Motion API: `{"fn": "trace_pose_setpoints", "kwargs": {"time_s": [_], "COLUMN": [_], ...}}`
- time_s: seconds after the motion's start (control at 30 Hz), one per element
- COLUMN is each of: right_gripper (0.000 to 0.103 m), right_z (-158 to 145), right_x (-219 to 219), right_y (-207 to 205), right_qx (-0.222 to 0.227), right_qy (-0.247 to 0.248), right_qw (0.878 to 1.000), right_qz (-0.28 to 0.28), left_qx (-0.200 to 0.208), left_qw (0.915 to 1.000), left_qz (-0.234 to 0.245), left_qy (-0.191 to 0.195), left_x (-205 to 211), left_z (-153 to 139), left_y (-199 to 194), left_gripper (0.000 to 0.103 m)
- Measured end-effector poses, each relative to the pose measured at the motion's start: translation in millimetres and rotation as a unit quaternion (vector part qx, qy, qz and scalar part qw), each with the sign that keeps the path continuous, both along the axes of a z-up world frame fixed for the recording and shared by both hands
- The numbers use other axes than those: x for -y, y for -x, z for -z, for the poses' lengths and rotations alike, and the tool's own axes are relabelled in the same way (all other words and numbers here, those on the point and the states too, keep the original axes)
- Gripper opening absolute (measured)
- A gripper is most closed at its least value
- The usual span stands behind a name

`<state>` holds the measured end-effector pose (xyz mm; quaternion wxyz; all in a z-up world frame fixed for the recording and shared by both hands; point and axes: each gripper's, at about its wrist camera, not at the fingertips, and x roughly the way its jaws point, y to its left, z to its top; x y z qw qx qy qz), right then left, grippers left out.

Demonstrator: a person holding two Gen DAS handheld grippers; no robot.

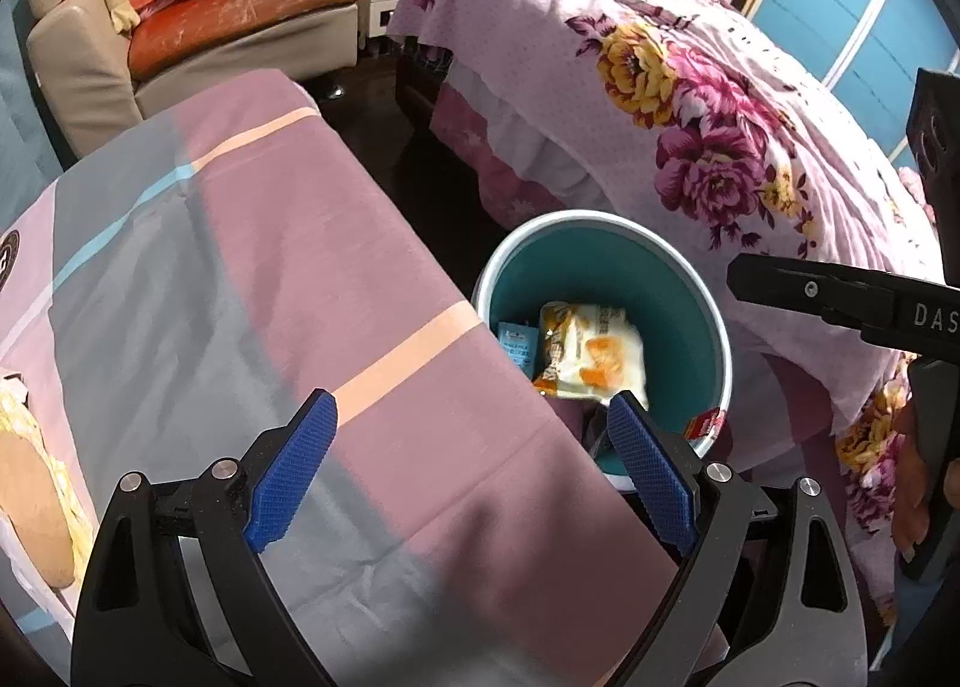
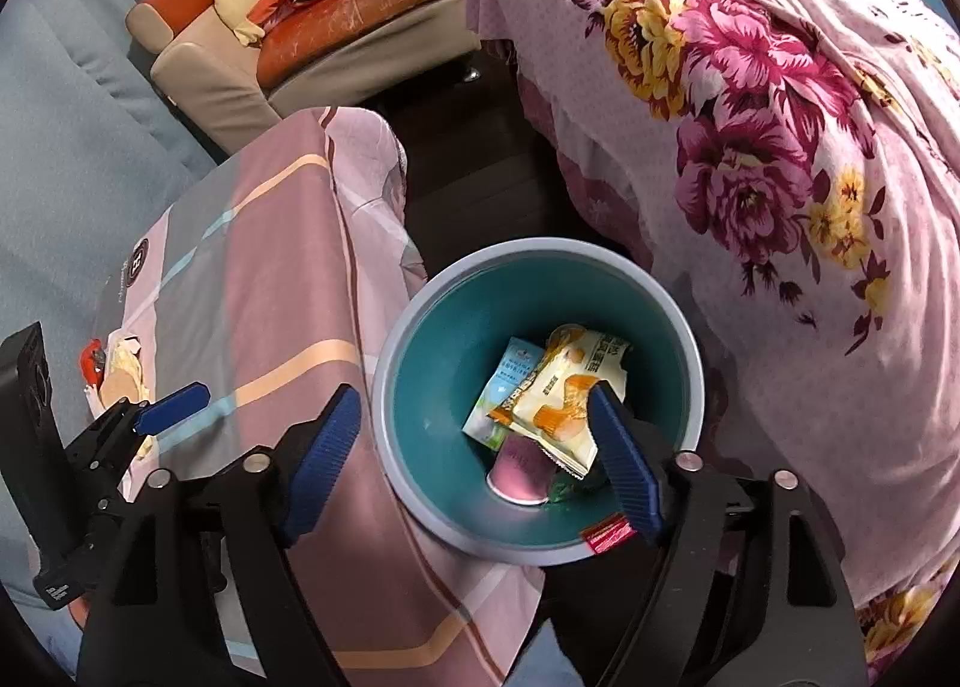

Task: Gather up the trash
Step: 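Open the right gripper to drop the cake wrapper into the bin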

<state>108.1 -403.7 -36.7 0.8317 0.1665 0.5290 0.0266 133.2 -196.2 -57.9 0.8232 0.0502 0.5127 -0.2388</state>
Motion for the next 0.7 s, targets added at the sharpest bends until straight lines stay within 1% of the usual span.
{"fn": "trace_pose_setpoints", "kwargs": {"time_s": [0.2, 0.4, 0.7], "right_gripper": [0.077, 0.077, 0.077], "right_z": [-5.7, -14.0, -29.4], "right_x": [-11.5, -33.5, -79.5], "right_y": [2.2, 5.1, 7.9], "right_qx": [-0.005, -0.001, 0.005], "right_qy": [0.003, 0.009, 0.020], "right_qw": [1.000, 1.000, 0.998], "right_qz": [-0.005, -0.020, -0.054], "left_qx": [0.007, 0.016, 0.023], "left_qw": [0.9999, 0.9995, 0.9978], "left_qz": [-0.008, -0.024, -0.056], "left_qy": [0.005, 0.011, 0.026], "left_x": [-16.3, -40.9, -88.0], "left_z": [-7.0, -16.2, -26.8], "left_y": [6.7, 13.8, 24.8], "left_gripper": [0.092, 0.092, 0.092]}}
